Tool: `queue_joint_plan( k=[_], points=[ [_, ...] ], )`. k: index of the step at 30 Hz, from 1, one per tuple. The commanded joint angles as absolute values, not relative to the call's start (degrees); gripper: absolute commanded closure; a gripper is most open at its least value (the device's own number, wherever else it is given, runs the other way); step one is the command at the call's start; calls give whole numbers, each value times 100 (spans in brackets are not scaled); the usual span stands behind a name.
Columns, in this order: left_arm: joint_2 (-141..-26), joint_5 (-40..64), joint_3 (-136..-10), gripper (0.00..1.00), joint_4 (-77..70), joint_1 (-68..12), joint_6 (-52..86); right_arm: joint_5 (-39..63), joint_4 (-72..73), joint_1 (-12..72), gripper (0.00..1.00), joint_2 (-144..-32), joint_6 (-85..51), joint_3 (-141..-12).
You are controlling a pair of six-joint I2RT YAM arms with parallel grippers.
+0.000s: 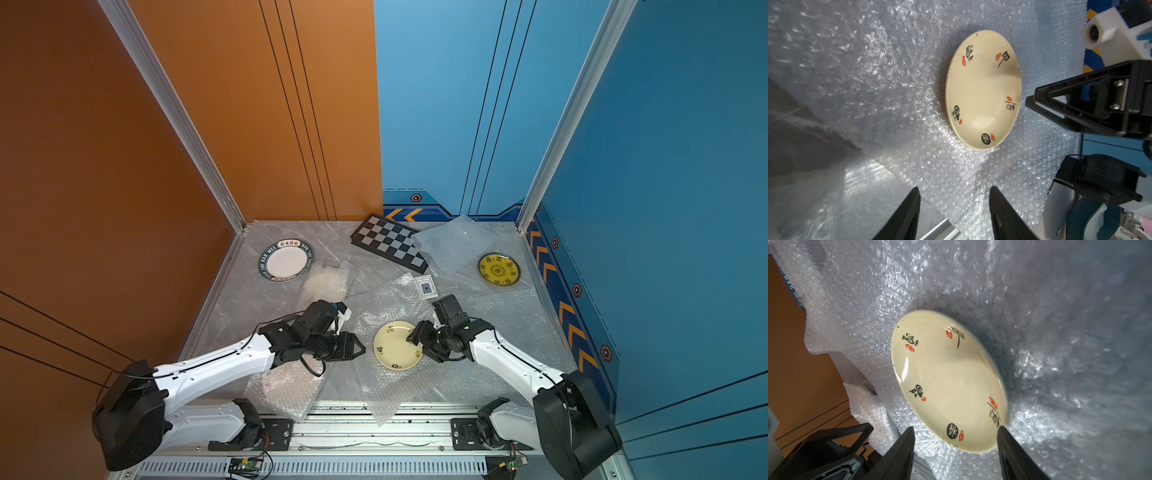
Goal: Unpack dinner plates from bubble wrap
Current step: Unwrap the bubble wrap at the center of the board, then pick up the plate from the bubble wrap.
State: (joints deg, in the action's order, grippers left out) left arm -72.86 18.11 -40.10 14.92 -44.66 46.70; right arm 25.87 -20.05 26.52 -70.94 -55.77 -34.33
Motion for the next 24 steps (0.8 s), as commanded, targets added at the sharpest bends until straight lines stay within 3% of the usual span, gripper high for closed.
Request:
queue_joint_plan(
  k=[1, 15, 24],
  points=[
    [-7489, 2226, -3988, 45, 755, -4413, 5008, 2742, -1668, 2593, 39, -7278, -5345, -3290],
    [-8743, 2576, -4481, 46, 279, -4315, 5037, 2504, -2759, 2166, 40, -6338, -5118, -3118],
    [-9256, 2691, -4578, 47, 90, -4280, 4977, 2696, -2309, 2157, 43, -6933, -4932, -3070]
  ],
)
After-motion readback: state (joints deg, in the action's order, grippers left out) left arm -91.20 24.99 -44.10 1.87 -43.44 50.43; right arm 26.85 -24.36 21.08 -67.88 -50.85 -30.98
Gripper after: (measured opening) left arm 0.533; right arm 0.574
